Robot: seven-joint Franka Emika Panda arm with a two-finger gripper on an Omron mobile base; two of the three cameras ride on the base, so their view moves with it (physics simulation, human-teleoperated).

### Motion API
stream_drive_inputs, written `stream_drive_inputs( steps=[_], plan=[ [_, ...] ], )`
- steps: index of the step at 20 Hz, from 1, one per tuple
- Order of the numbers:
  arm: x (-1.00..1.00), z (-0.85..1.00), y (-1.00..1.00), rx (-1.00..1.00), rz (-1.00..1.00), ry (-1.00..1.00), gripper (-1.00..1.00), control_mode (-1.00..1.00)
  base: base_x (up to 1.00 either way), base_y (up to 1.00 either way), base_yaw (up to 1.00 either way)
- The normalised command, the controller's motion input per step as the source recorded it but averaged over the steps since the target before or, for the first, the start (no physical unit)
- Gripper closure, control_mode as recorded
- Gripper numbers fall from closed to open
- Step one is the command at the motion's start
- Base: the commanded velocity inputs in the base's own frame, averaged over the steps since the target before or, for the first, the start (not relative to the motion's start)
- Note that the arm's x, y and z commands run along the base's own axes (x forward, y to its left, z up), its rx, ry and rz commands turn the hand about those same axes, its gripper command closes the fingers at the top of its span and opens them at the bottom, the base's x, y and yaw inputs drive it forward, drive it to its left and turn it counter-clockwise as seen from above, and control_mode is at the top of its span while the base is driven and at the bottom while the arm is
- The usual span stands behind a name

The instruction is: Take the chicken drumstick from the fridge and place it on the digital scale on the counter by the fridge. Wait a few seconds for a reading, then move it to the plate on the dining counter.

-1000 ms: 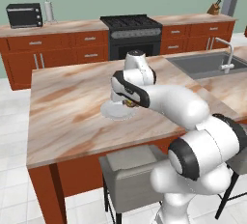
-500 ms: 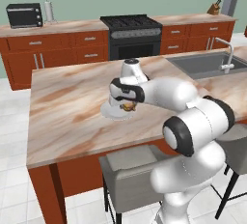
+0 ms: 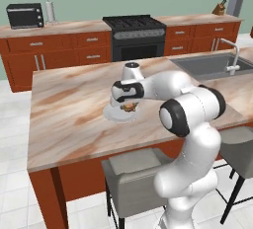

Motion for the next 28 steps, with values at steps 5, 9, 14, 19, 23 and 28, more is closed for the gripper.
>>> stream_drive_inputs(
  steps=[5,9,14,19,23,28],
  plan=[
    [0.51,-0.15,0.01,0.00,0.00,0.00,1.00,-1.00,0.00,0.00,0.00],
    [0.57,-0.12,0.01,0.00,0.00,0.02,1.00,-1.00,0.00,0.00,0.00],
    [0.35,-0.13,0.00,0.00,0.00,0.02,1.00,-1.00,0.00,0.00,0.00],
    [0.21,-0.24,0.00,0.00,0.00,0.03,1.00,-1.00,0.00,0.00,0.00],
    [0.01,-0.41,0.00,0.00,0.00,0.04,1.00,-1.00,0.00,0.00,0.00],
    [0.00,-0.28,0.00,0.00,0.00,0.03,1.00,-1.00,0.00,0.00,0.00]
  ],
)
